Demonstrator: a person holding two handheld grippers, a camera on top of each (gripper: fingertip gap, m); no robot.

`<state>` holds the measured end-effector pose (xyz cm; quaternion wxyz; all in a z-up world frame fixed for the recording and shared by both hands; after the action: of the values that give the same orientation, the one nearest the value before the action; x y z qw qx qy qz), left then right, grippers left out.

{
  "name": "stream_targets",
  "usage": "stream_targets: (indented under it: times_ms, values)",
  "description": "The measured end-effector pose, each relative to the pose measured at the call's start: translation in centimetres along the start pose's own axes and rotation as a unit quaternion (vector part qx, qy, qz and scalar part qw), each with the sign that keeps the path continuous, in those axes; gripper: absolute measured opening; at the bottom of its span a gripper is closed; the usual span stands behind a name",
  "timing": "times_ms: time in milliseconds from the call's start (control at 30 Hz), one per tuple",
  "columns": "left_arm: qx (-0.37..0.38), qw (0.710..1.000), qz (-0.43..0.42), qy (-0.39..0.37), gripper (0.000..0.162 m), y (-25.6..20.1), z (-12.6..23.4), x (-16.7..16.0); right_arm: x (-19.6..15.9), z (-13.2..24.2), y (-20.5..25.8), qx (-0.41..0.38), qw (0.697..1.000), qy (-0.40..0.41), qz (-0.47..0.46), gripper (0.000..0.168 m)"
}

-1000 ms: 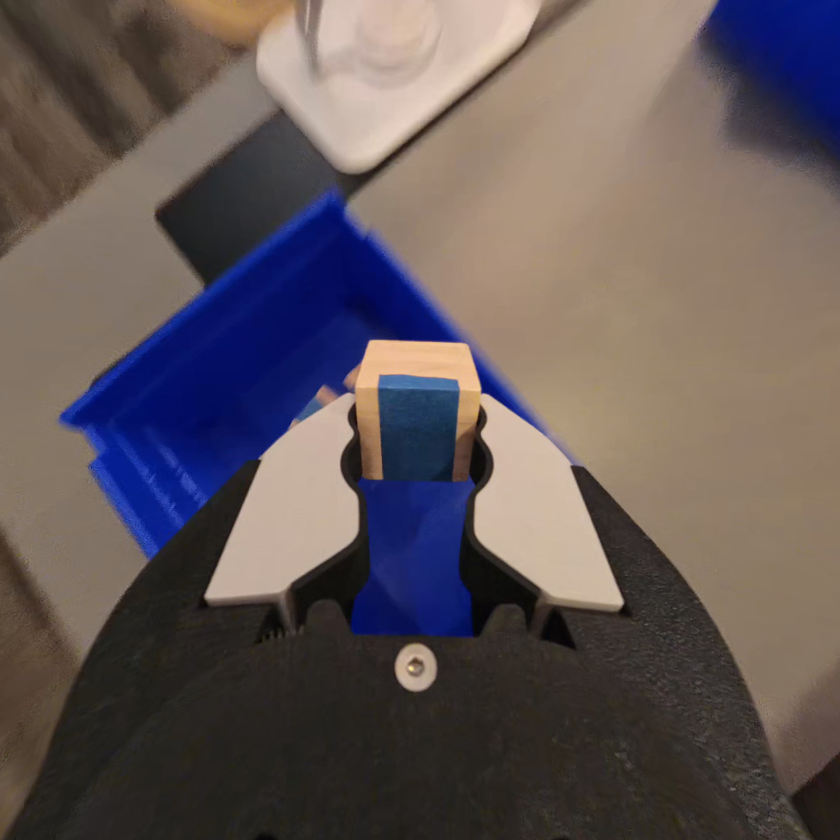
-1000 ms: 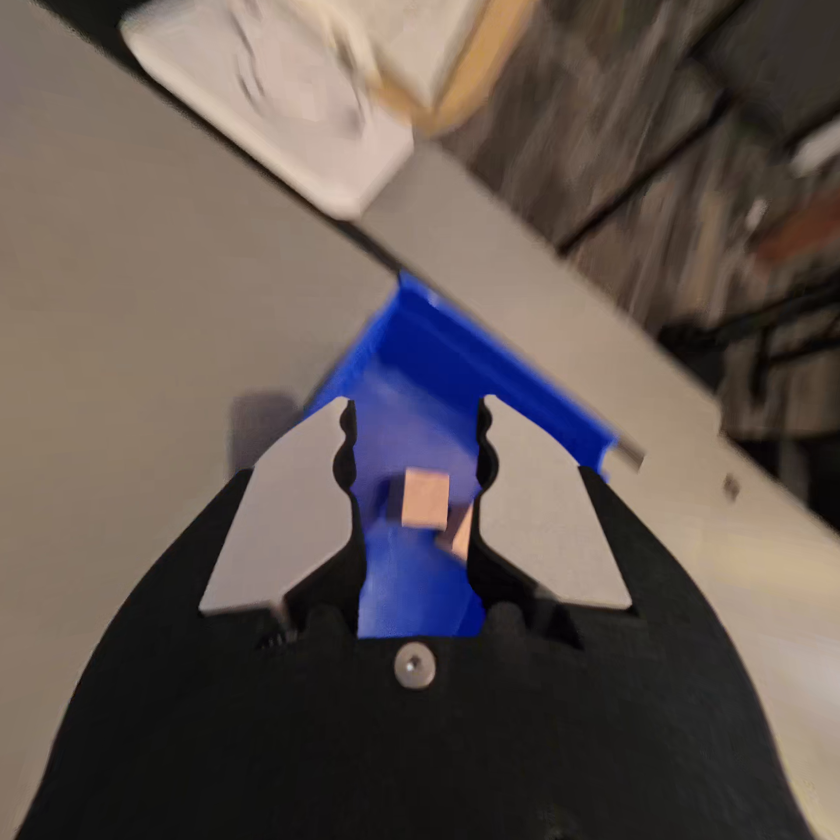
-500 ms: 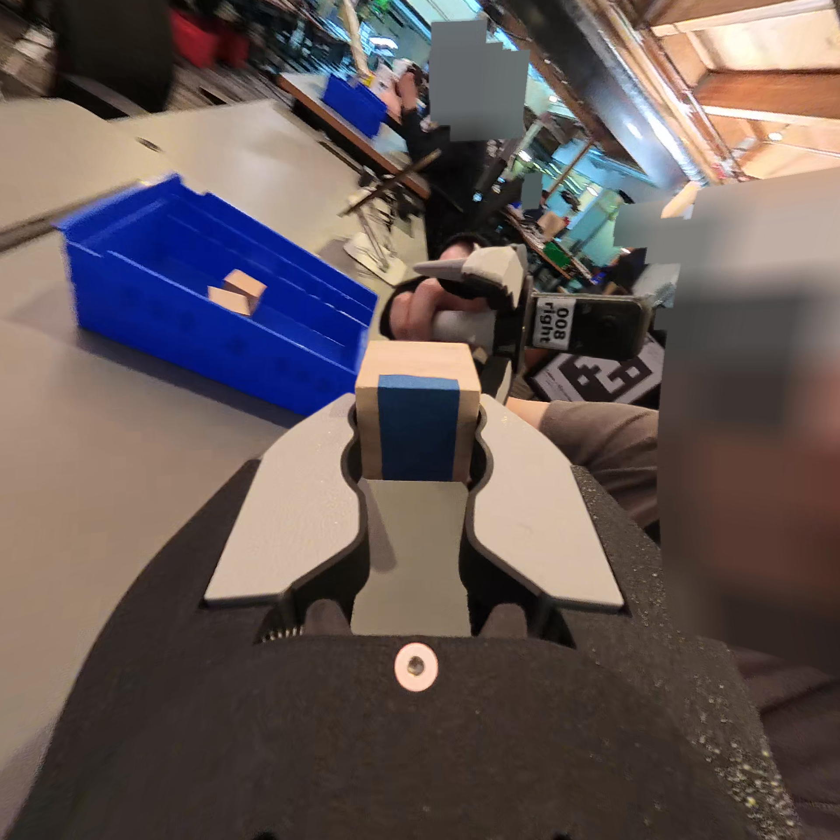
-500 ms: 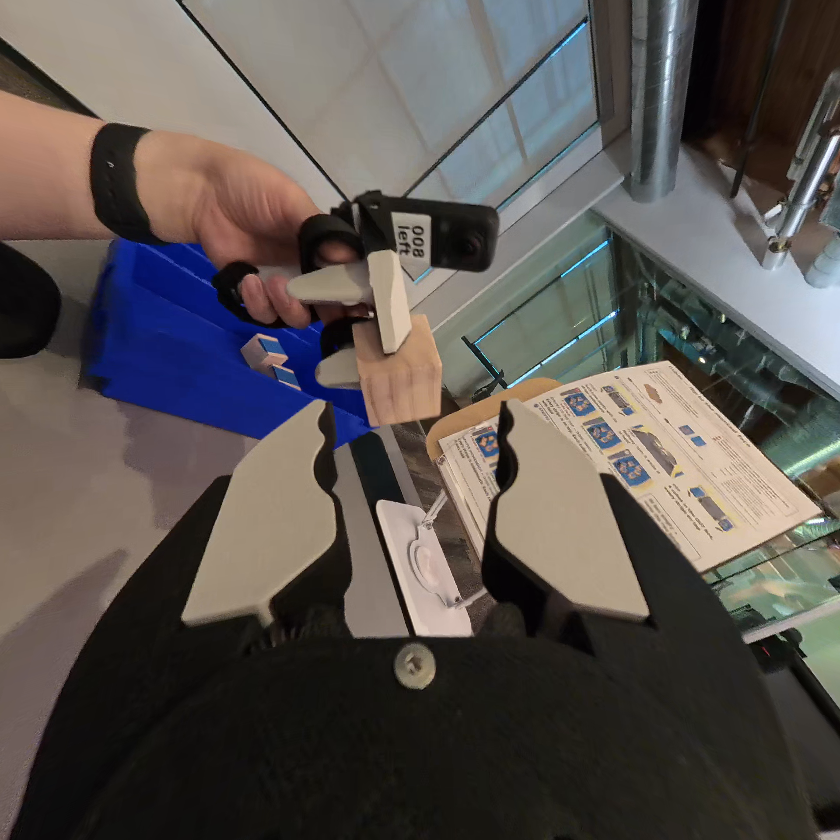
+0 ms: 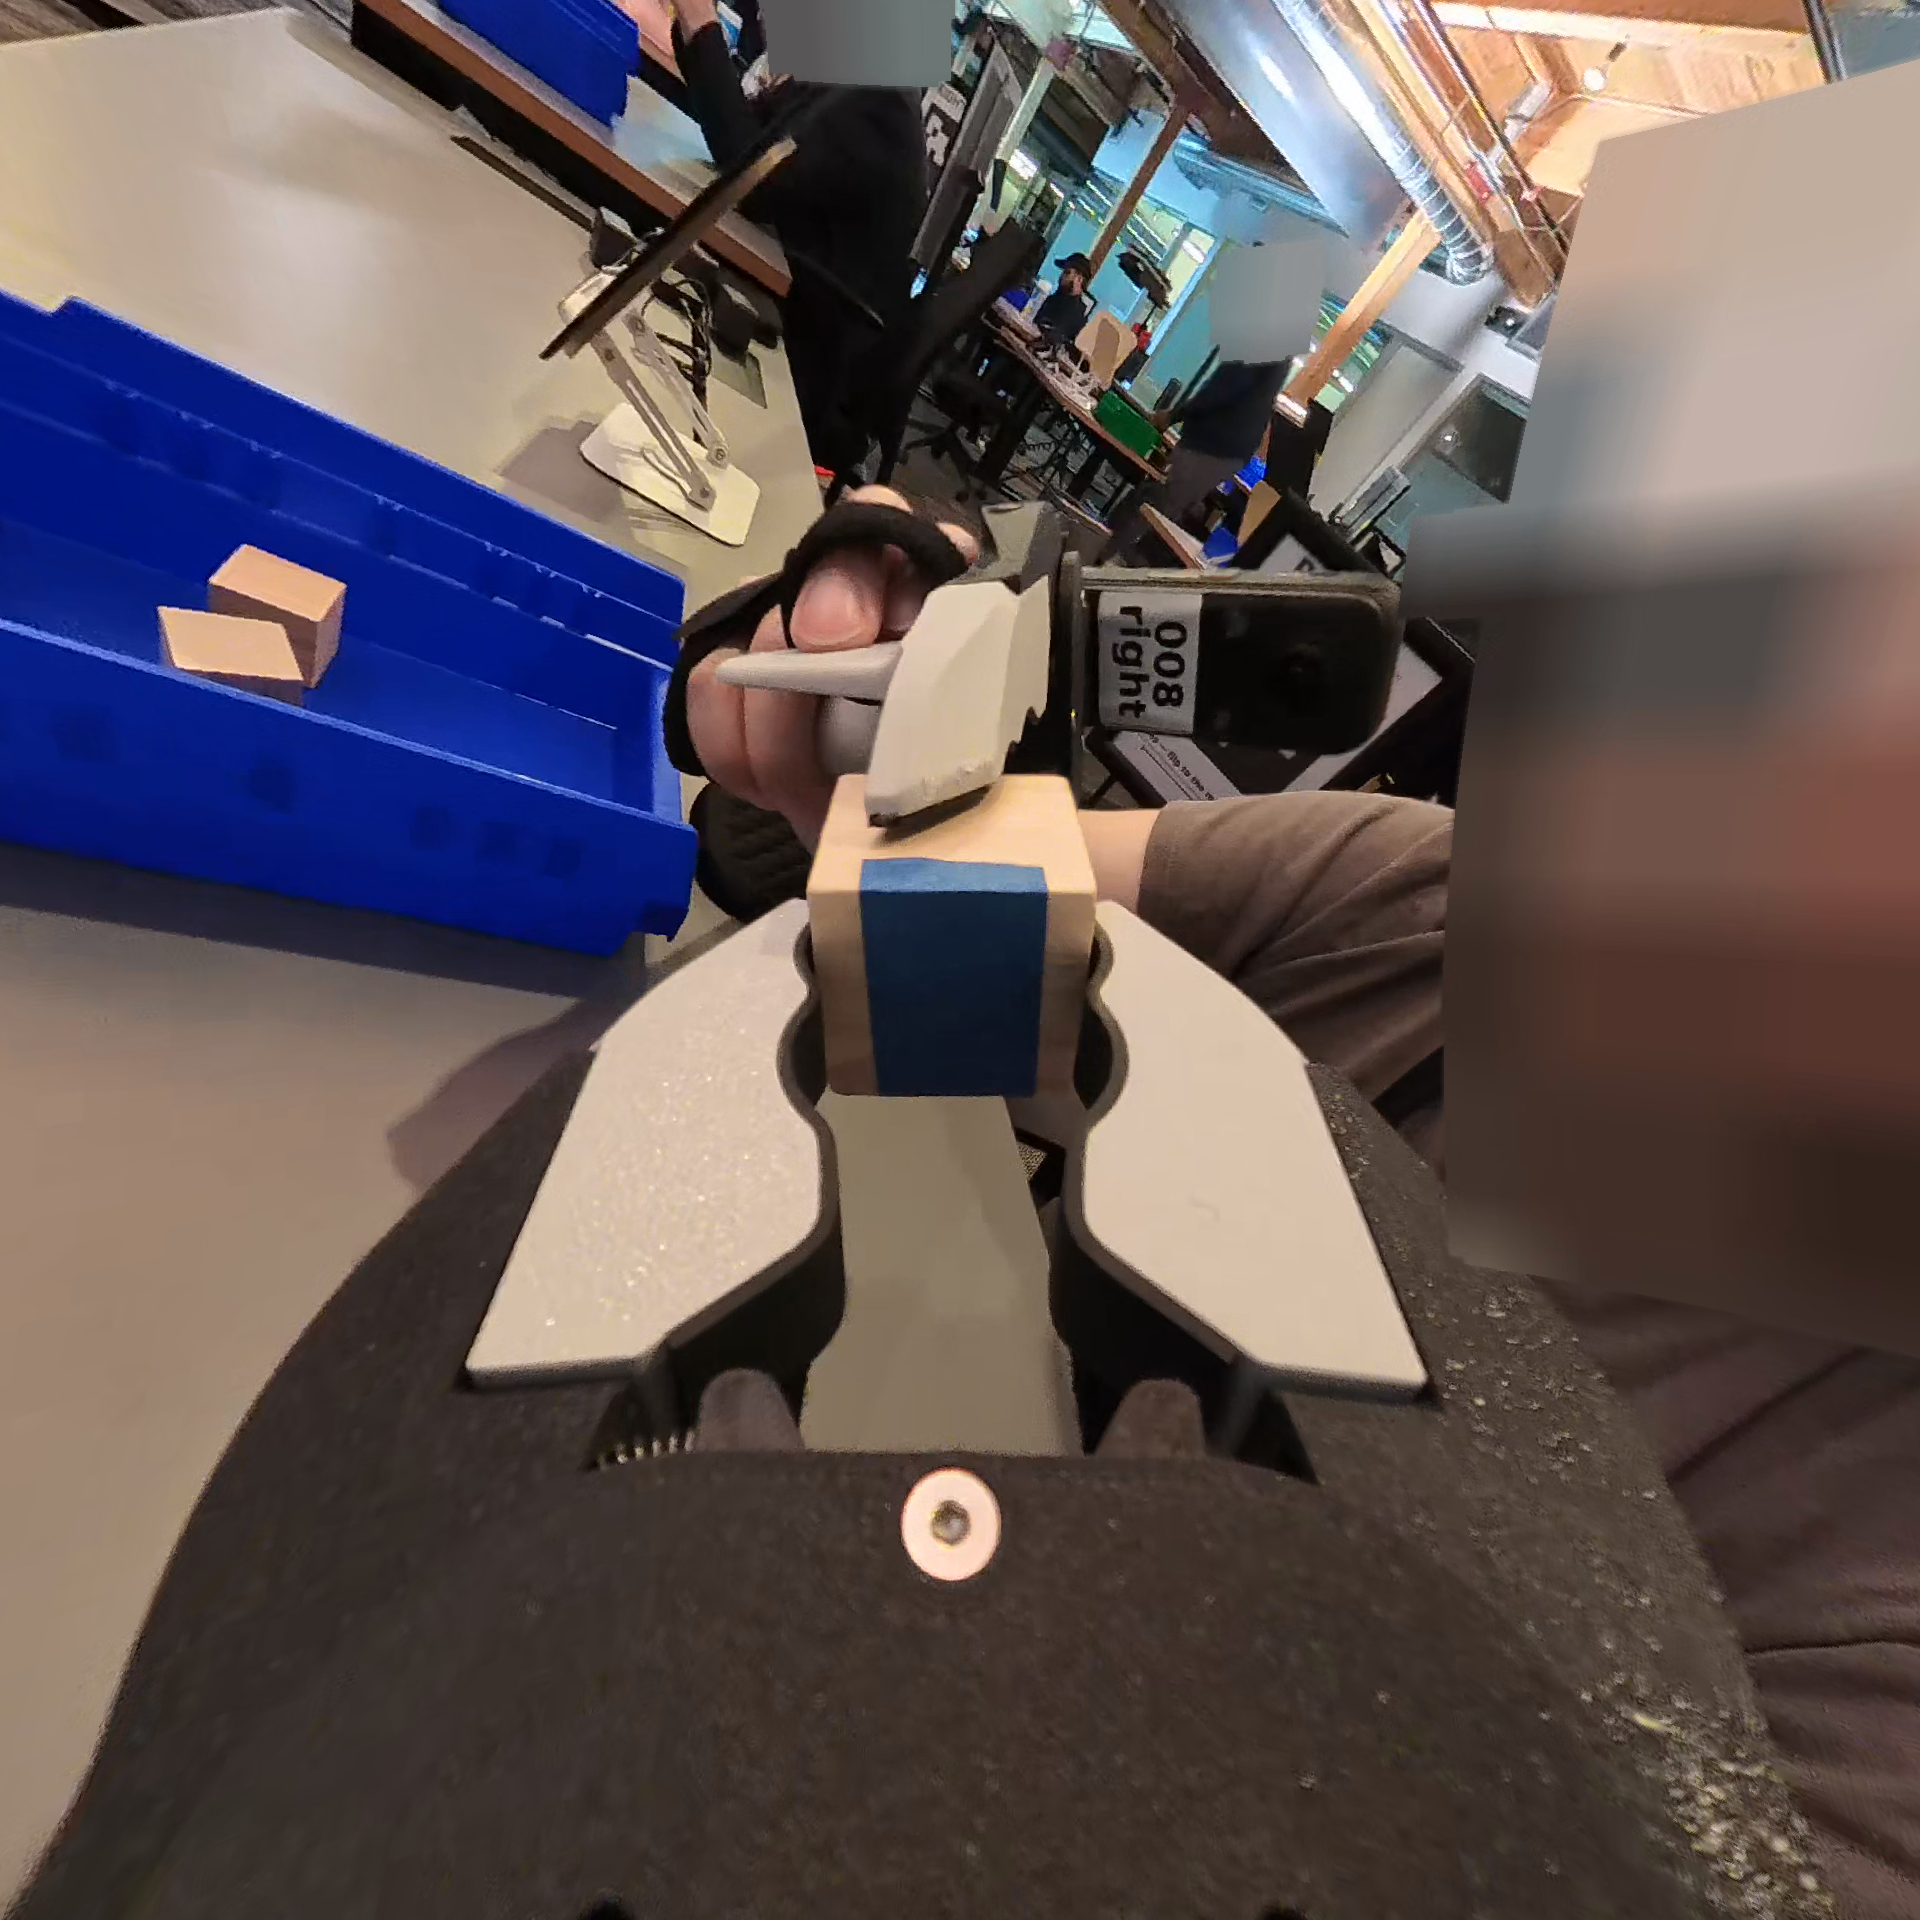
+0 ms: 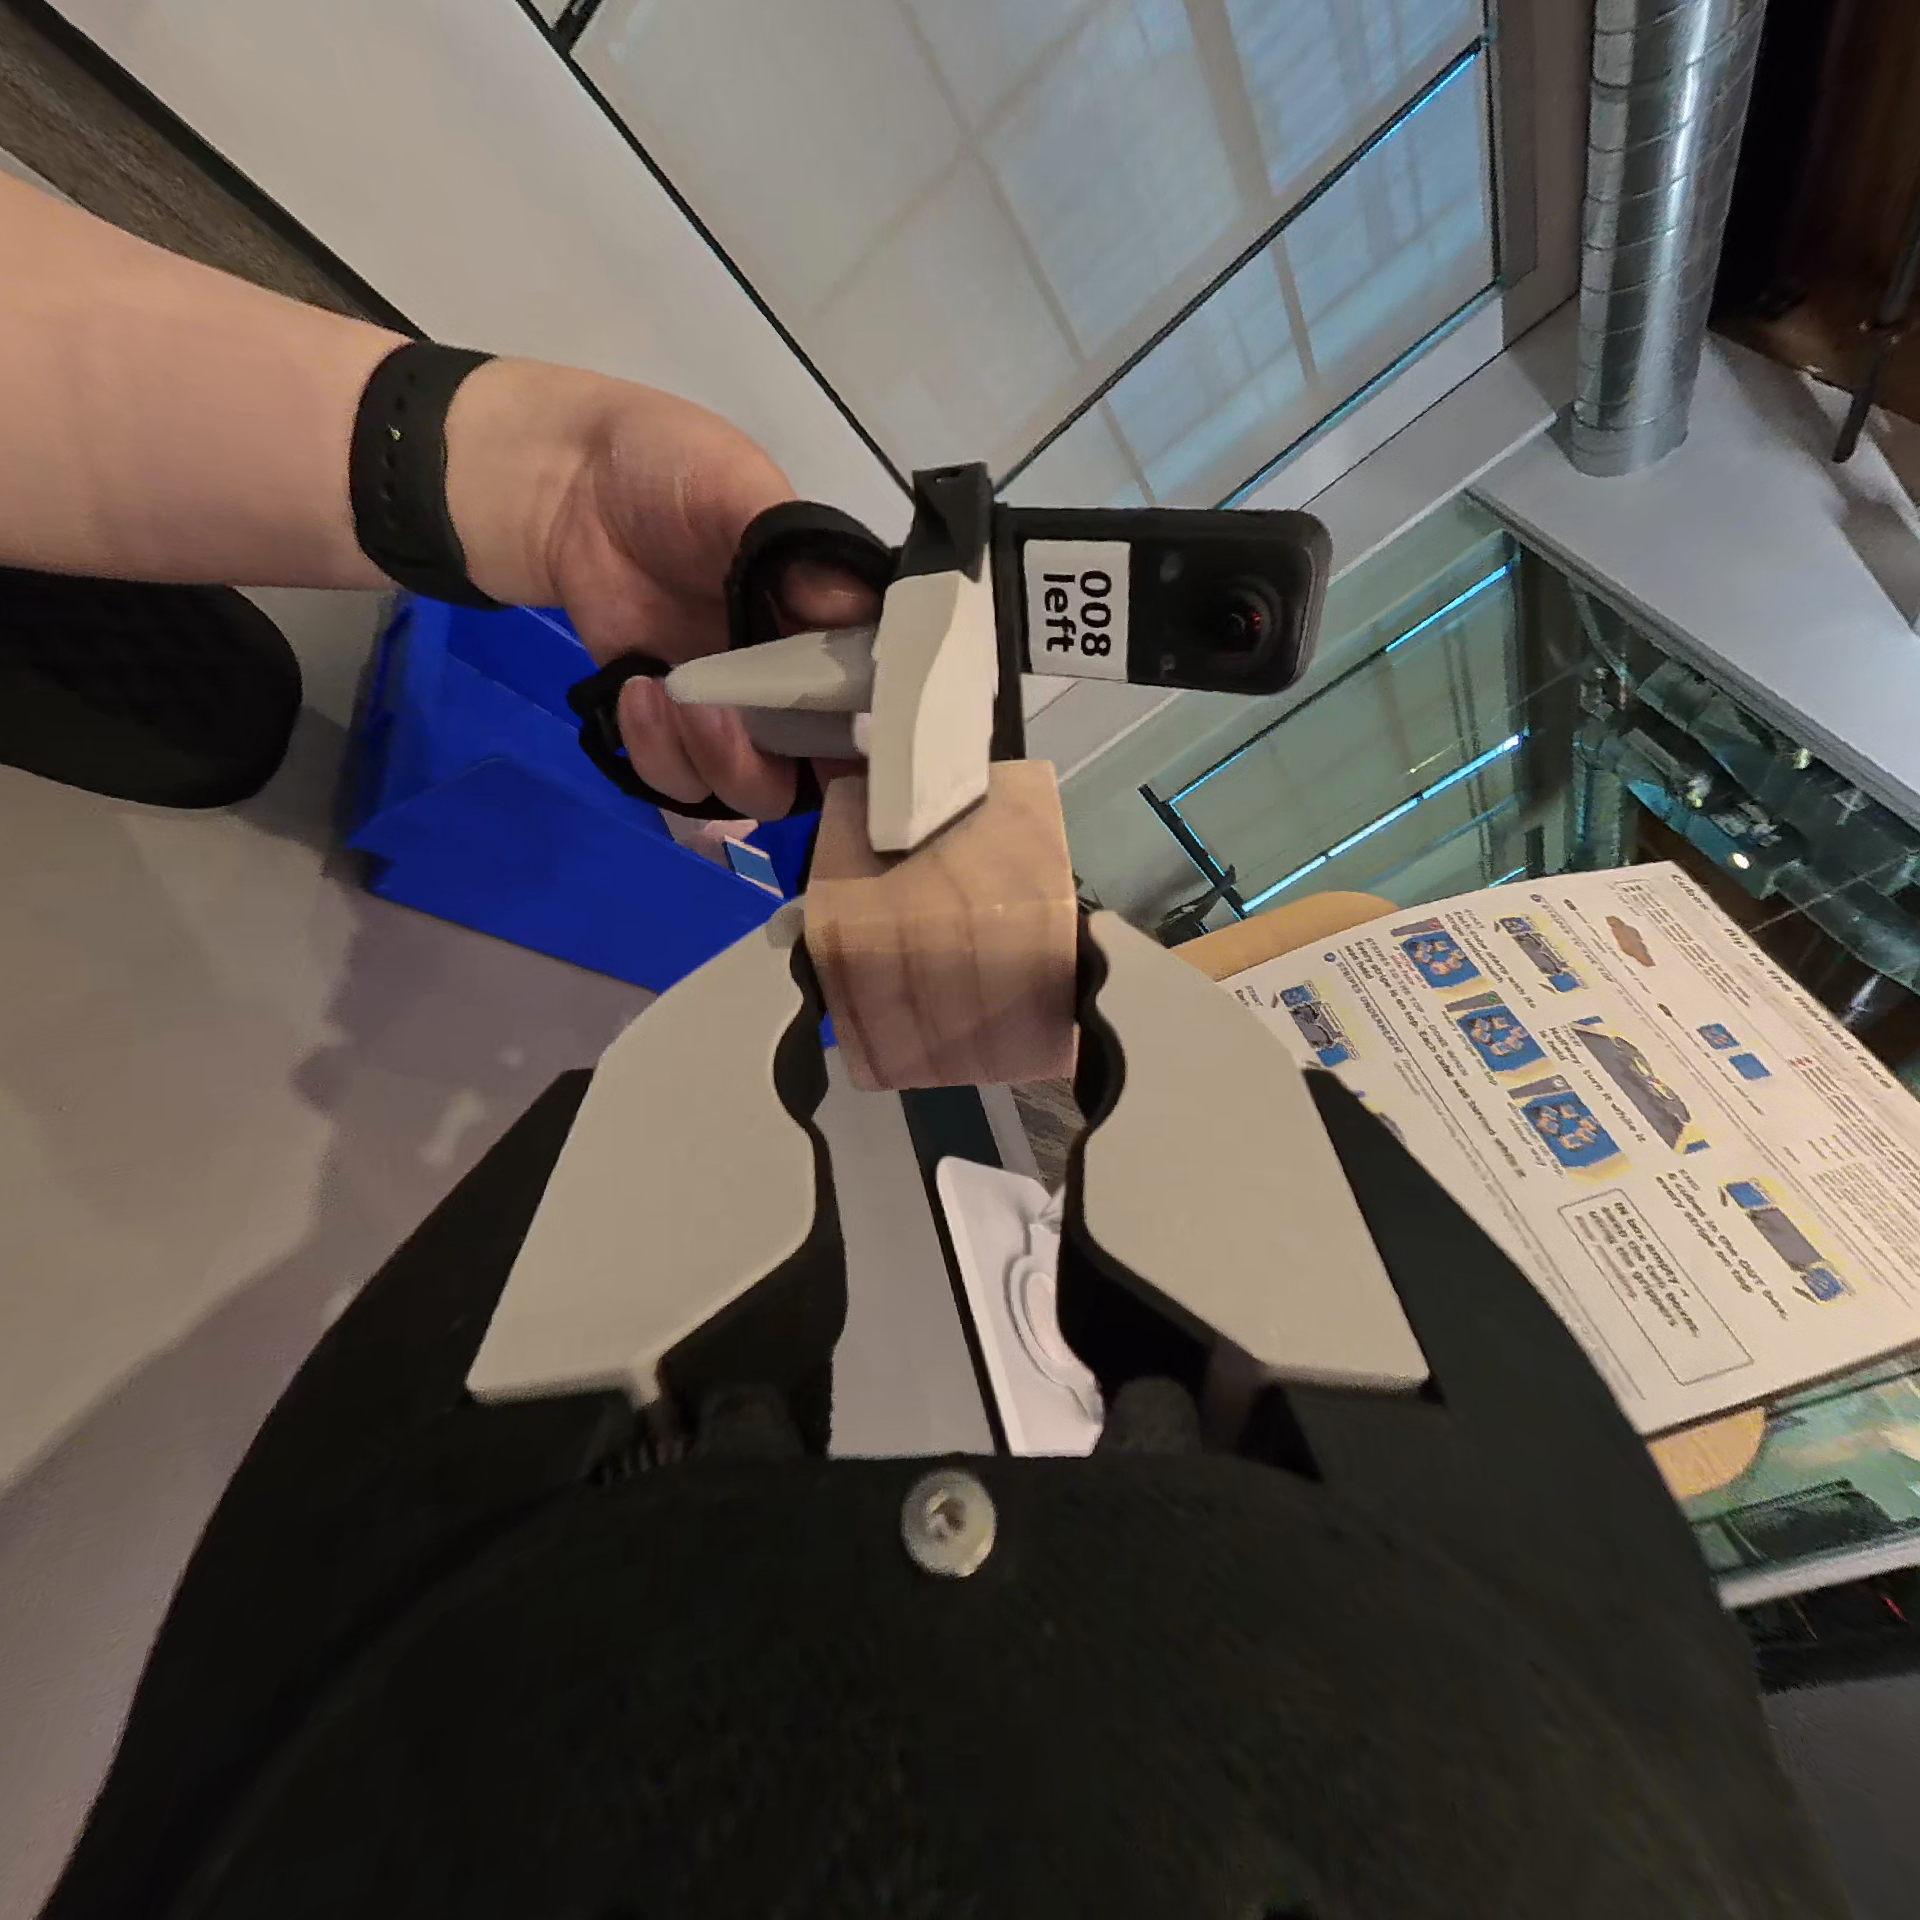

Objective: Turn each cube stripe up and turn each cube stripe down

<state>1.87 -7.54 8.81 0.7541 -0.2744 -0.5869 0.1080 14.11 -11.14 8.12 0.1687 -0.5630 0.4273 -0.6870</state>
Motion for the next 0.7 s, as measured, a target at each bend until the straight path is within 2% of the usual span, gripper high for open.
stream_targets:
  times_ms: [100, 133, 167, 233, 333, 400, 533, 633, 700]
  values:
    - [-0.017, 1.000, -0.016, 0.008, 0.047, -0.5, -0.1, 0.1, 0.6, 0.5, -0.4, 0.011, 1.000, -0.008, -0.012, 0.045]
    - [-0.004, 0.999, -0.033, 0.006, 0.055, -0.6, 0.0, 0.3, 0.8, 0.8, -0.8, 0.012, 1.000, -0.007, -0.014, 0.045]
    - [0.026, 0.998, -0.058, -0.002, 0.064, -0.8, 0.3, 0.6, 0.9, 1.3, -1.4, 0.013, 1.000, -0.001, -0.016, 0.045]
    - [0.111, 0.987, -0.115, -0.014, 0.071, -1.0, 1.3, 1.2, 0.7, 3.1, -3.8, -0.010, 0.999, 0.028, -0.027, 0.045]
    - [0.223, 0.956, -0.186, -0.045, 0.072, -1.8, 3.4, 1.9, -2.3, 6.5, -8.8, -0.041, 0.978, 0.130, -0.156, 0.045]
    - [0.268, 0.936, -0.215, -0.070, 0.069, -2.4, 4.4, 2.0, -6.1, 8.6, -10.8, -0.043, 0.934, 0.224, -0.274, 0.045]
    - [0.323, 0.910, -0.245, -0.087, 0.064, -3.1, 5.3, 1.9, -14.6, 11.1, -10.1, 0.006, 0.803, 0.411, -0.432, 0.046]
    - [0.346, 0.906, -0.235, -0.055, 0.064, -2.9, 5.4, 1.6, -19.3, 10.9, -7.8, 0.068, 0.705, 0.456, -0.539, 0.045]
    - [0.363, 0.900, -0.239, -0.041, 0.064, -2.7, 5.5, 1.5, -22.0, 10.5, -6.6, 0.072, 0.663, 0.481, -0.569, 0.046]
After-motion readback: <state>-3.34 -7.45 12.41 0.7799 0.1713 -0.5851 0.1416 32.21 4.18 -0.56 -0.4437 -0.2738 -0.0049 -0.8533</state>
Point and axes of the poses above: each gripper's, where its closed fingertips meet, z back along the fingers, x out of its top, y = z × x across the jaws, the point moved 8 cm from there along z, back along the fingers, and after that the axes turned 1 degree about y, right-handed, at the moved point
